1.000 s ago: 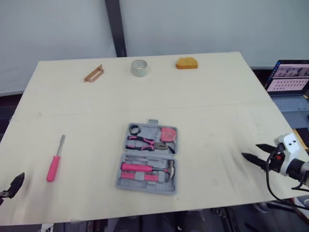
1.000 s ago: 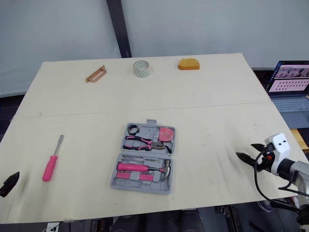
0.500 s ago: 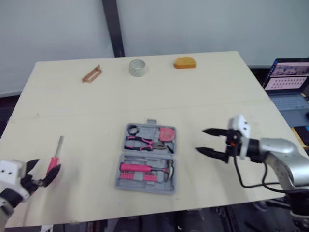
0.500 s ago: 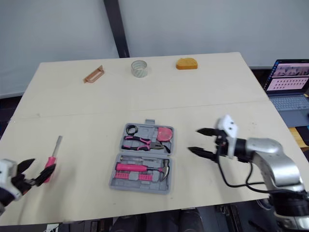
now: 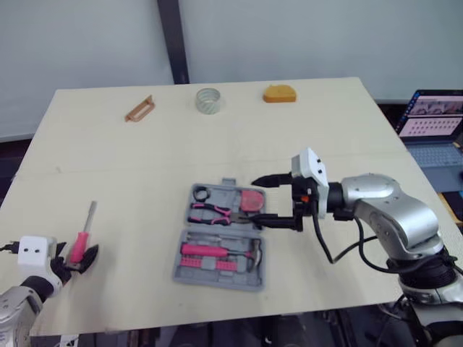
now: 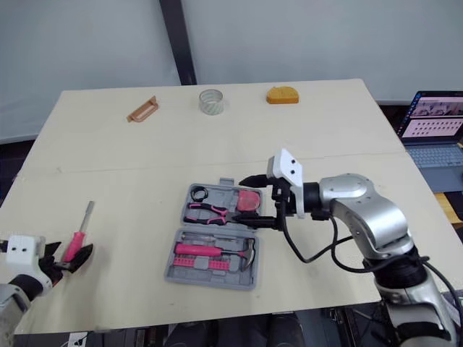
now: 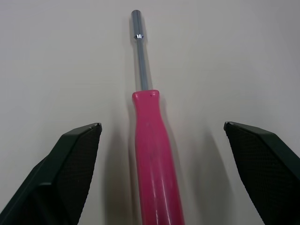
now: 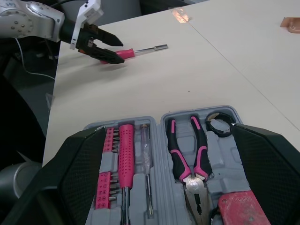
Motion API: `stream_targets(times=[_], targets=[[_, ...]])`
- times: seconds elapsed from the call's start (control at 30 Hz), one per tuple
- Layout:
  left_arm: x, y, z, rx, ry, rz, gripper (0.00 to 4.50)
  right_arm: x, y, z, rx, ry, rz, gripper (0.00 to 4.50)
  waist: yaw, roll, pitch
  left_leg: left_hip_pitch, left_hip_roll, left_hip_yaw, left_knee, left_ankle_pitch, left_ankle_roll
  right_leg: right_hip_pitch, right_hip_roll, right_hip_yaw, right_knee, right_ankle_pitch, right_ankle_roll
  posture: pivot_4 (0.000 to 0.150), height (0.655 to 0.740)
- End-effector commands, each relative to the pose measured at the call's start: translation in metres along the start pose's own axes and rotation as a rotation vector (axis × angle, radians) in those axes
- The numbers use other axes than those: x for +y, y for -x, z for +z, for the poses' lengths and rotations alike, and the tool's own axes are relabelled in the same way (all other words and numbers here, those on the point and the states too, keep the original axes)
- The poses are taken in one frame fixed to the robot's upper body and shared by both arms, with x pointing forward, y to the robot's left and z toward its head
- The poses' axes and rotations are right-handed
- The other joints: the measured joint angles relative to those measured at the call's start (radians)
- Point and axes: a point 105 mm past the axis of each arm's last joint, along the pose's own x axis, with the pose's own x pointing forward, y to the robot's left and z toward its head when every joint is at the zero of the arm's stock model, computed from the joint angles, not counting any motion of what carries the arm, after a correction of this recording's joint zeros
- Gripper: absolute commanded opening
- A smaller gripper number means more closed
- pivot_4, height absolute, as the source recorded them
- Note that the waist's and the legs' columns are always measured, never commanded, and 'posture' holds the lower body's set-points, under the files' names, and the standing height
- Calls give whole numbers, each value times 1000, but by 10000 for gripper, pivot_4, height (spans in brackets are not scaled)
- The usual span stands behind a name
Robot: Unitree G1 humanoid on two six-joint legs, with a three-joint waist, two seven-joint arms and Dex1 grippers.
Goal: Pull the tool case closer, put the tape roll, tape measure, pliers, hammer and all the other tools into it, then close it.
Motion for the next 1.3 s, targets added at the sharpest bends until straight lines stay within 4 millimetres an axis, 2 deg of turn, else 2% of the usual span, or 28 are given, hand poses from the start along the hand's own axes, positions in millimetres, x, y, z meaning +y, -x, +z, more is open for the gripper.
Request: stream_targets(times=[0.03, 0.17, 0.33, 0.43, 0.47, 0.63, 0.9, 1.03, 1.07, 1.13, 1.3], targets=[[-1, -6, -5, 33, 21, 21, 45000, 1, -1, 9, -17, 38, 7, 44744, -1, 0, 0, 0, 0, 0, 0, 0, 0, 0, 0, 0, 0, 0, 0, 1500, 7400], [-1, -13, -11, 67, 50, 47, 45000, -1, -2, 12, -21, 45, 8, 44744, -2, 0, 0, 0, 0, 0, 0, 0, 0, 0, 0, 0, 1, 0, 0, 1500, 7400], [-3, -12, -20, 109, 70, 60, 45000, -4, 0, 12, -15, 50, 5, 44744, 0, 0, 0, 1, 0, 0, 0, 0, 0, 0, 0, 0, 1, 0, 0, 1500, 7400], [2, -9, -25, 133, 80, 87, 36356, -6, 1, 12, -13, 51, 2, 45000, -2, 0, 0, 1, 0, 0, 0, 0, 0, 0, 0, 0, 1, 0, 0, 1500, 7400], [2, -8, -26, 136, 80, 89, 32065, -6, 0, 12, -13, 50, 2, 45000, -2, 0, 0, 1, 0, 0, 0, 0, 0, 0, 0, 0, 1, 0, 0, 1500, 7400], [4, -8, -26, 135, 77, 94, 6223, -7, -1, 12, -12, 47, 8, 45000, -2, 0, 0, 1, 0, 0, 0, 0, 0, 0, 0, 0, 1, 0, 0, 1500, 7400], [7, -10, -23, 125, 48, 83, 6421, -6, 2, 11, -22, 49, 4, 45000, -2, 1, 0, 1, 0, 1, 0, 0, 0, 0, 0, 0, 1, 0, 0, 1500, 7400], [-2, -15, -8, 81, 7, 0, 6421, -6, 4, 12, -25, 50, -1, 45000, -2, 1, 0, 1, 0, 1, 0, 0, 0, 0, 0, 0, 1, 0, 0, 1500, 7400], [-7, -15, -2, 65, -6, -35, 6421, -6, 5, 12, -24, 50, -1, 45000, -1, 1, 0, 1, 0, 1, 0, 0, 0, 0, 0, 0, 1, 0, 0, 1500, 7400], [-33, -14, 21, 3, -88, -218, 6421, -4, 10, 8, -6, 50, 1, 45000, 1, 0, 0, 0, 0, 0, 0, 0, 0, 0, 0, 0, 1, 0, 0, 1500, 7400], [-75, -5, 57, -59, -261, -542, 6421, 0, 21, -2, 41, 48, 8, 45000, 0, -1, 1, -1, 0, 0, 0, 0, 0, 0, 0, 0, 0, 0, 0, 1500, 7400]])
